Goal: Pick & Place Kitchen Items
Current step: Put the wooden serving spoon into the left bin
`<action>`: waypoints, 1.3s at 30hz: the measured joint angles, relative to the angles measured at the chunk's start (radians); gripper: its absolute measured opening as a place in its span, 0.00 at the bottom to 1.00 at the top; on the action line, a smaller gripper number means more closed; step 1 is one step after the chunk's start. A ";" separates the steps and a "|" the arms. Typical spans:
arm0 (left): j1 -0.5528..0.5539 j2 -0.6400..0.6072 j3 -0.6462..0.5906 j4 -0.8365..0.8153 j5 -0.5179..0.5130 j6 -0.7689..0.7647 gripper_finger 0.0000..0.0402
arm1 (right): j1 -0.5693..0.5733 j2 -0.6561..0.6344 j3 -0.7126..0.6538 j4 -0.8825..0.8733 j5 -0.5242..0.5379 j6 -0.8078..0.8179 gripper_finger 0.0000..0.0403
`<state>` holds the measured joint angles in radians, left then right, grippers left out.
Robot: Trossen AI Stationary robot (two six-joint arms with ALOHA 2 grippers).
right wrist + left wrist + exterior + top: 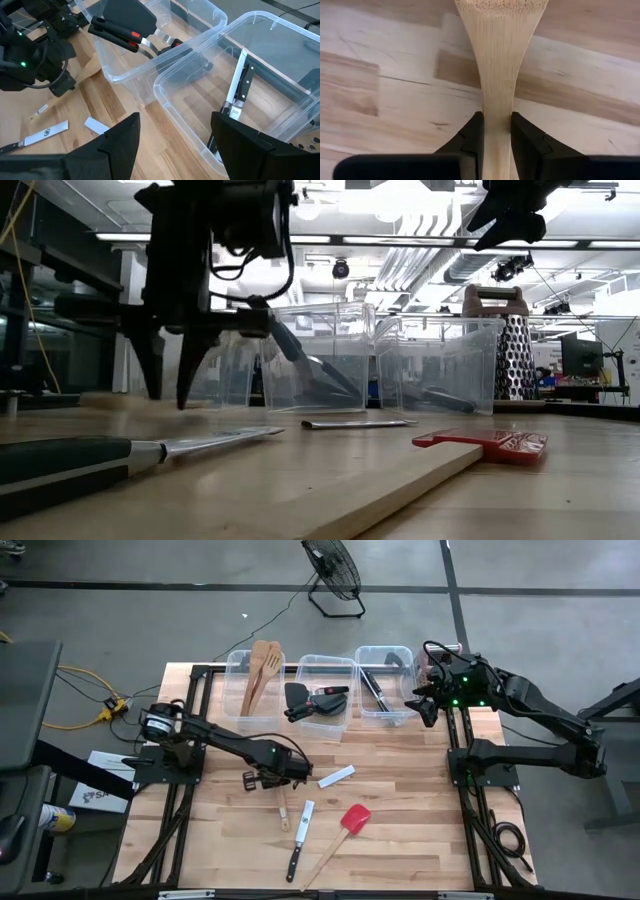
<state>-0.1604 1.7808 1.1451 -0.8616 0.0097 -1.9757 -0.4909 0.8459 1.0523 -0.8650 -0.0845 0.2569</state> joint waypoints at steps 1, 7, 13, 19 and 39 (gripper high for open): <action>0.000 -0.007 0.000 0.005 -0.001 0.012 0.16 | 0.000 0.000 0.000 0.000 0.000 0.000 0.58; 0.002 -0.057 0.000 0.048 0.003 0.117 0.16 | 0.000 0.000 0.000 0.000 0.000 0.000 0.58; 0.002 -0.110 0.001 0.105 0.042 0.261 0.16 | 0.000 0.000 0.000 0.000 0.000 0.000 0.58; 0.002 -0.143 0.002 0.184 0.094 0.390 0.16 | 0.000 0.000 0.000 0.000 0.000 0.000 0.58; 0.030 -0.189 0.013 0.723 0.059 0.851 0.16 | 0.000 0.000 0.000 0.003 0.064 0.006 0.58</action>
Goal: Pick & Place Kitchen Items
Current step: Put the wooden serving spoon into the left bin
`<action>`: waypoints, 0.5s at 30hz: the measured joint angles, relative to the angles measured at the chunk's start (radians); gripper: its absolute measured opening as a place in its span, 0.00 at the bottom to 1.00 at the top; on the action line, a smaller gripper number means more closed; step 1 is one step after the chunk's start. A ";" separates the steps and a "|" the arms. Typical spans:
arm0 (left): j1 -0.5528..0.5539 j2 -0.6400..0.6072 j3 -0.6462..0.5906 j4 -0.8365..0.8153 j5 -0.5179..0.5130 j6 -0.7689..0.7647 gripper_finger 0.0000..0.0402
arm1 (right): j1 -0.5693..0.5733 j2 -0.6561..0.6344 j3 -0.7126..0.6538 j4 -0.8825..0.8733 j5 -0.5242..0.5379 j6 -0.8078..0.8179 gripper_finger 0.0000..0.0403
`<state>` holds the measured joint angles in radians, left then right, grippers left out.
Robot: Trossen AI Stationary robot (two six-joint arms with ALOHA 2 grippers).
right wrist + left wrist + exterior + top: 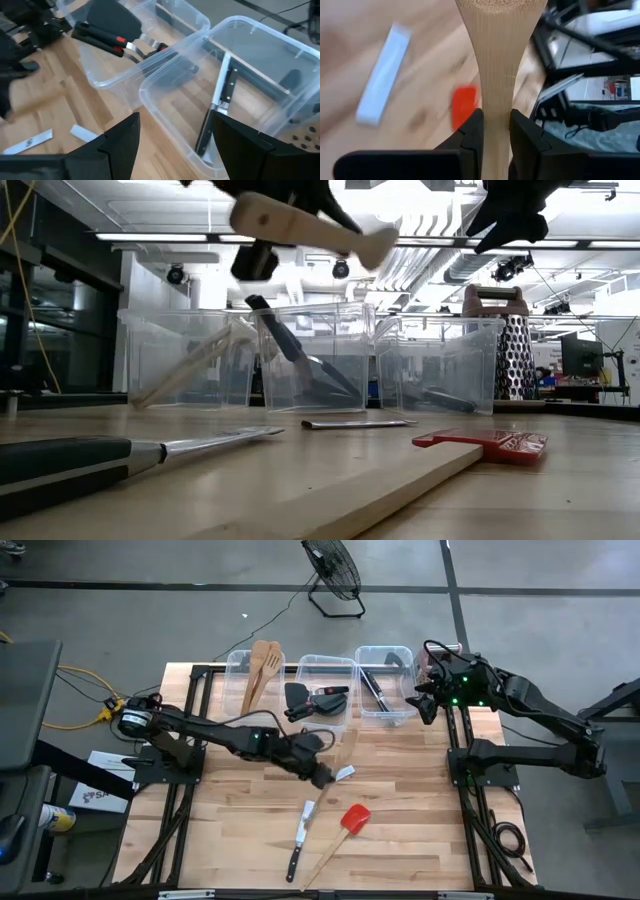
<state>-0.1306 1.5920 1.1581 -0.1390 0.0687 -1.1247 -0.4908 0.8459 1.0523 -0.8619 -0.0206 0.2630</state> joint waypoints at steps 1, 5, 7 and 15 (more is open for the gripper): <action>0.008 -0.013 0.007 -0.001 -0.011 0.037 0.16 | 0.000 0.000 0.000 0.000 0.010 0.001 0.58; 0.046 -0.041 0.073 -0.026 -0.036 0.180 0.16 | 0.000 0.000 0.000 0.000 0.029 0.005 0.58; 0.069 -0.058 0.107 -0.068 -0.052 0.247 0.16 | 0.000 0.000 0.000 0.000 0.030 0.005 0.58; 0.181 -0.125 0.245 -0.292 -0.138 0.467 0.16 | 0.000 0.000 0.000 0.000 0.030 0.019 0.58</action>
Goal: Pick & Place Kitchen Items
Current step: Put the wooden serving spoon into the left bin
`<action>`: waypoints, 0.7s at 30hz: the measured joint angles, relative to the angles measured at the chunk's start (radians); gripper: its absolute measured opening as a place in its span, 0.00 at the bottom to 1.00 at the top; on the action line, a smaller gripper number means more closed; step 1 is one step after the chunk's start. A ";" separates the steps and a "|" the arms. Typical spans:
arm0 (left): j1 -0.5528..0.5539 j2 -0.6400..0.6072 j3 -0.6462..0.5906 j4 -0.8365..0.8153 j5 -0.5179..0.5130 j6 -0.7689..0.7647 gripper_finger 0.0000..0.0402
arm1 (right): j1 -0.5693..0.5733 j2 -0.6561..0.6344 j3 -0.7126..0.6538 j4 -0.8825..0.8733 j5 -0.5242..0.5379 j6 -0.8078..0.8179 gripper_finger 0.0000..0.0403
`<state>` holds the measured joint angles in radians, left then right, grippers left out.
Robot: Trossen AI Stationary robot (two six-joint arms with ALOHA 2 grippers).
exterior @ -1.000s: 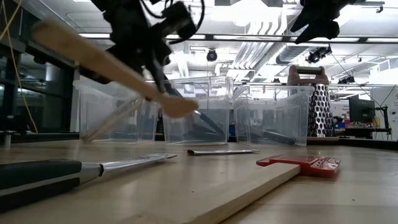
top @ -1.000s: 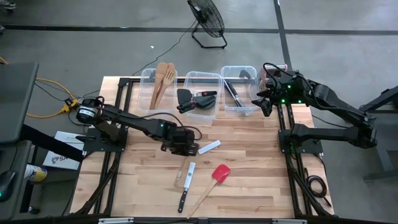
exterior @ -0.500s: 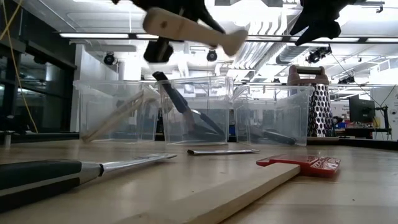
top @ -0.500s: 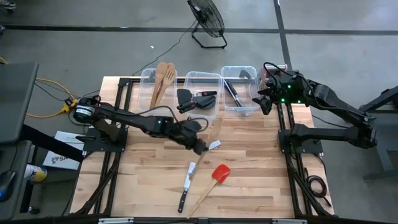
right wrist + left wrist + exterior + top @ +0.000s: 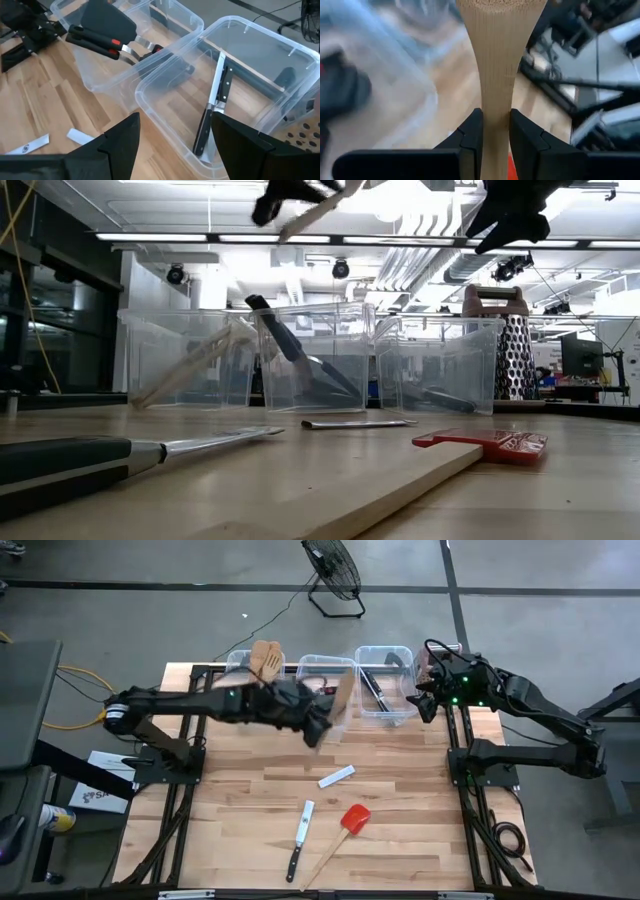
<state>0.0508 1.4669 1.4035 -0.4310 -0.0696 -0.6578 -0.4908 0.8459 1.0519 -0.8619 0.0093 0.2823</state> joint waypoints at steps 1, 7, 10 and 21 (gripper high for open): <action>0.012 -0.003 0.026 -0.009 -0.012 0.018 0.16 | 0.000 0.000 0.000 0.000 0.000 0.006 0.58; 0.084 -0.035 0.110 -0.275 -0.162 0.083 0.16 | 0.000 0.000 0.000 0.004 -0.005 0.014 0.58; 0.114 -0.045 0.138 -0.329 -0.245 0.086 0.16 | 0.000 0.000 0.000 0.004 -0.004 0.028 0.58; 0.225 -0.070 0.151 -0.498 -0.452 0.157 0.16 | 0.000 0.000 0.000 0.005 0.018 0.031 0.58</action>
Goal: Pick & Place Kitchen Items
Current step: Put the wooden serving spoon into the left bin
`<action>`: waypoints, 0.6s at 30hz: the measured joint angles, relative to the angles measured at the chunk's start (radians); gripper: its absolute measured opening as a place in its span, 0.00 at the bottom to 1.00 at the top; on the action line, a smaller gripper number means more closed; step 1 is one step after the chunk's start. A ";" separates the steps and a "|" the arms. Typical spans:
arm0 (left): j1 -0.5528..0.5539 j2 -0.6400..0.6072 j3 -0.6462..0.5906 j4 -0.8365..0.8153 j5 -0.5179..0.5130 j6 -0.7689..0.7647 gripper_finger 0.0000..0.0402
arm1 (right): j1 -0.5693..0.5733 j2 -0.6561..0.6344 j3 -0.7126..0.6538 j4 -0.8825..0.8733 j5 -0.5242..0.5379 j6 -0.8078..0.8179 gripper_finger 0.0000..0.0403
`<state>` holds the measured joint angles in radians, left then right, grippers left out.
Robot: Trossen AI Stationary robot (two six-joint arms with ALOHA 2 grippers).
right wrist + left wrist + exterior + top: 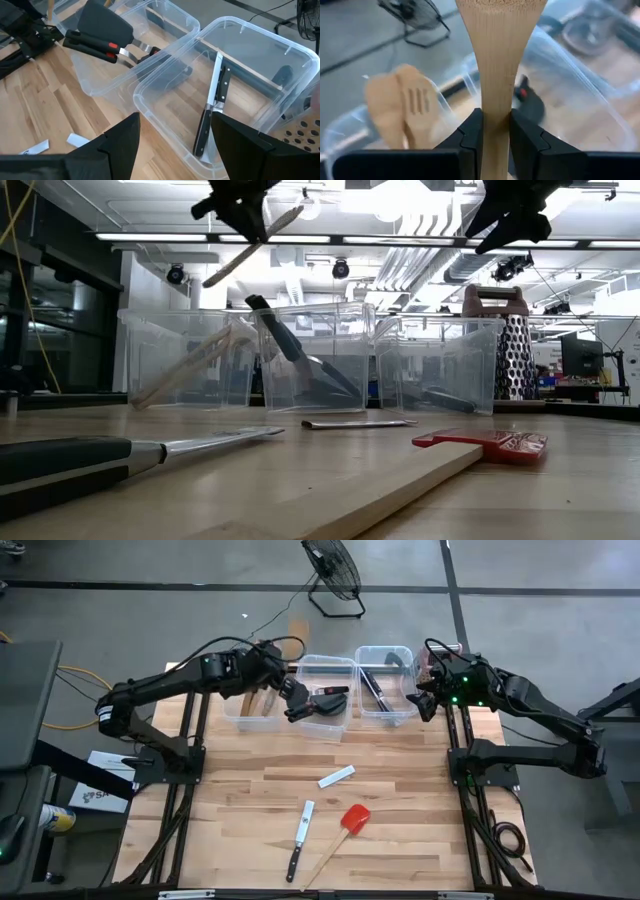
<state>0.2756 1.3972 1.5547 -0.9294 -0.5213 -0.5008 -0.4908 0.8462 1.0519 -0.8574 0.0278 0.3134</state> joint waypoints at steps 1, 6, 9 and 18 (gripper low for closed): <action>0.007 0.000 0.000 0.008 -0.015 0.011 0.16 | 0.000 0.000 0.000 0.000 0.000 0.000 0.58; 0.047 0.000 0.000 -0.002 -0.117 0.053 0.16 | 0.000 0.005 0.000 0.000 0.018 0.000 0.58; 0.068 -0.002 -0.019 -0.007 -0.161 0.055 0.16 | 0.000 0.007 0.000 0.001 0.034 0.000 0.58; 0.130 -0.001 -0.172 0.027 -0.161 0.043 0.16 | 0.000 0.008 0.000 0.013 0.052 0.008 0.58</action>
<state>0.4060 1.3964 1.3826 -0.9026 -0.6826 -0.4576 -0.4908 0.8547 1.0519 -0.8446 0.0803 0.3210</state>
